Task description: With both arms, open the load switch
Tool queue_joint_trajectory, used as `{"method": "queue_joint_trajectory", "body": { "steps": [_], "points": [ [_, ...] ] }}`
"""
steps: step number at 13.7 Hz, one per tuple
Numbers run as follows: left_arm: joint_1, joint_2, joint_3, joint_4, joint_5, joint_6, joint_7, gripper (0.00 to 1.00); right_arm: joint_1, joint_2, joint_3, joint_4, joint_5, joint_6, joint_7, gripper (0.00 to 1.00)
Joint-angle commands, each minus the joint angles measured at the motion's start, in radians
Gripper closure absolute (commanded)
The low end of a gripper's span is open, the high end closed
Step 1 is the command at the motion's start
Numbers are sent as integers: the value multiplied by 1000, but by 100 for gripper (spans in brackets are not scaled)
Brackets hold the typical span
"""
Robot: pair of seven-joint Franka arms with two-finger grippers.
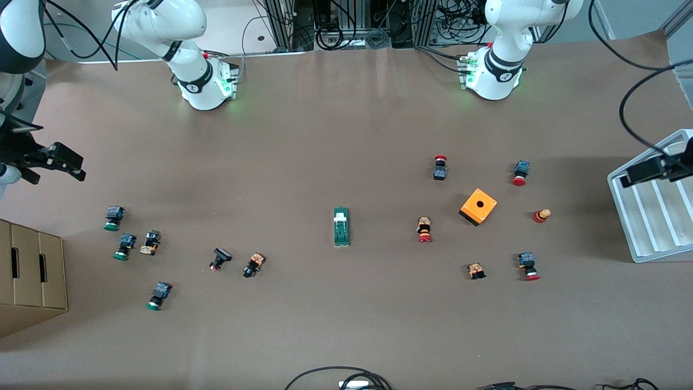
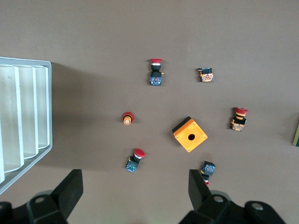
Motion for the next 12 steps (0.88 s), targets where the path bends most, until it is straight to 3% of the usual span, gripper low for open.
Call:
{"method": "queue_joint_trajectory", "body": {
  "steps": [1,12],
  "points": [
    [-1,-35,5,-9,1,-27,35,0,10,-23,-8,-24,0,10,-11,0],
    [-13,-41,-4,-19,35,-44,39,0,11,-23,-8,-24,0,14,-11,0]
  ]
}}
